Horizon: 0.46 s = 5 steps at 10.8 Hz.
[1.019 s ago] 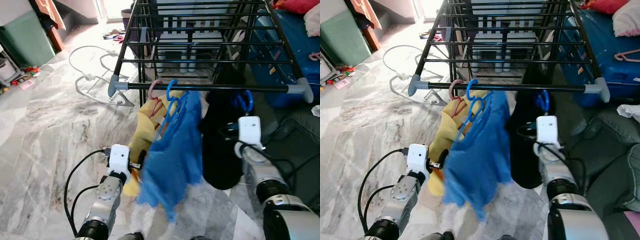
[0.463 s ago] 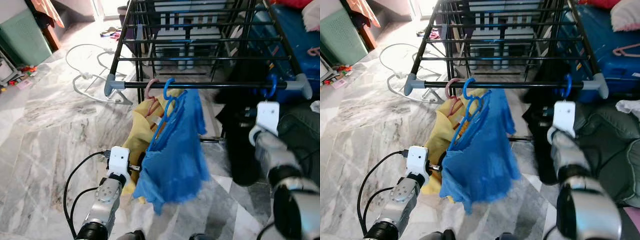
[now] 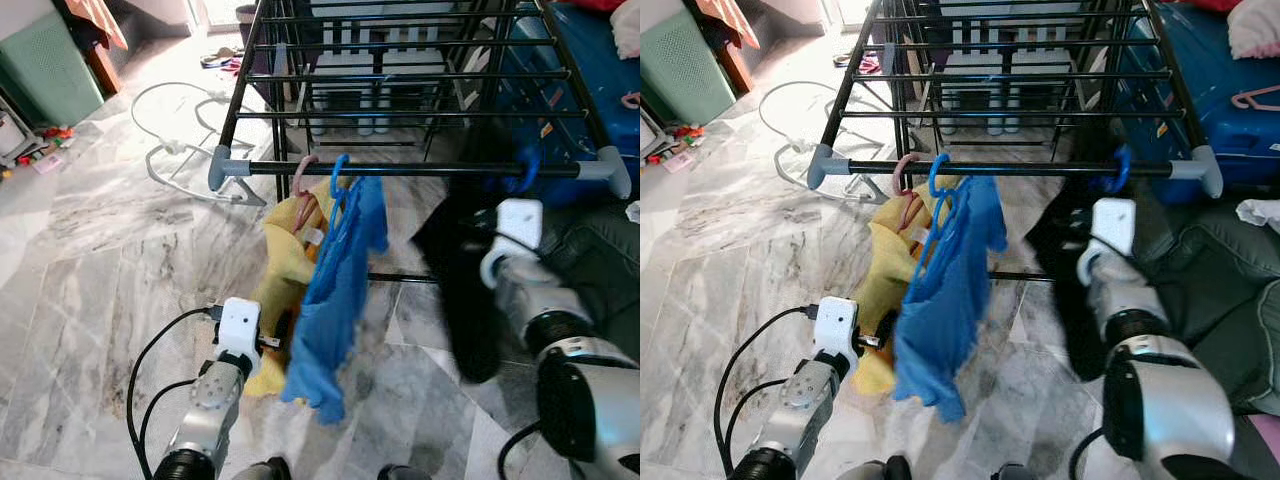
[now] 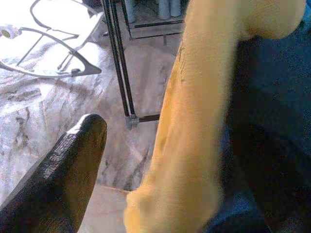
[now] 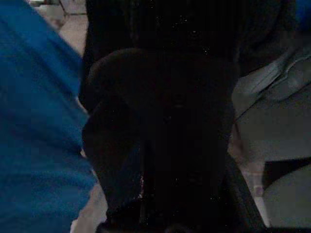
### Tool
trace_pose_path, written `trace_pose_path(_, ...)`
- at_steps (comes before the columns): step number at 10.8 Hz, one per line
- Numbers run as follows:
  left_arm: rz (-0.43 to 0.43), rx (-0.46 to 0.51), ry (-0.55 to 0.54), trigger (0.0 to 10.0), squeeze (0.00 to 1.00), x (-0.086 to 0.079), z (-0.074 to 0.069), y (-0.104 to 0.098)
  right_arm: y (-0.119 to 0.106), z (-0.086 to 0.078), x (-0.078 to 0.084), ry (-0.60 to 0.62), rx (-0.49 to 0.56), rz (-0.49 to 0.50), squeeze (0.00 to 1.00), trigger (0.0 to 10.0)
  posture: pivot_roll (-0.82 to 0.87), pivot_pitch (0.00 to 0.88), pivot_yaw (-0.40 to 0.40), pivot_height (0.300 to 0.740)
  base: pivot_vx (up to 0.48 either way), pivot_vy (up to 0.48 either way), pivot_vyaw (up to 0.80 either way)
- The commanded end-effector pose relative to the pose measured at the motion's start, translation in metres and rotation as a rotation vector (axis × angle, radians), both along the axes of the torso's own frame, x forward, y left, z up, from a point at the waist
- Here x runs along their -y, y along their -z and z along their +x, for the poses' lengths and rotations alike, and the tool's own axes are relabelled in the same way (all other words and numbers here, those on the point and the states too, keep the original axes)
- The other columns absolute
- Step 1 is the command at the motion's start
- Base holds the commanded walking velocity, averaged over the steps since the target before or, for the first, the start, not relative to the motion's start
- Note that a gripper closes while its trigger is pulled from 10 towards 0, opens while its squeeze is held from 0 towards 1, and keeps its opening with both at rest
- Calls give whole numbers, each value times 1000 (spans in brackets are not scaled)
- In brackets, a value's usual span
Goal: Hang hanger
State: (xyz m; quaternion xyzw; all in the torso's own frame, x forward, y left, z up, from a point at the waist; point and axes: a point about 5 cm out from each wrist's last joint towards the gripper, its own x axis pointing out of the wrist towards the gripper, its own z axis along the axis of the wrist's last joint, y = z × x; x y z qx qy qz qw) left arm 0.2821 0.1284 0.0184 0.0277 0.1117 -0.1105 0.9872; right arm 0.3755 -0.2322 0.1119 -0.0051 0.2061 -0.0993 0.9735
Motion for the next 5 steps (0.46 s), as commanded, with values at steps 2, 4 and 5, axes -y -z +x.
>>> trace_pose_path(2, 18, -14, -11, 10000, 0, -6, -3, 3, 9, -6, 5, 37, -27, 35, 0, 10000, -182, 137, 68, 740, 0, 0, 0)
trace_pose_path(4, 20, -19, -4, 10000, 0, -4, -2, 3, 13, -12, 19, 90, -31, 28, 0, 10000, -188, 136, 75, 740, 0, 0, 0)
trace_pose_path(5, 21, -18, 2, 10000, 0, -4, -1, 2, 12, -13, 25, 112, -23, 33, 0, 10000, -190, 138, 77, 740, 0, 0, 0)
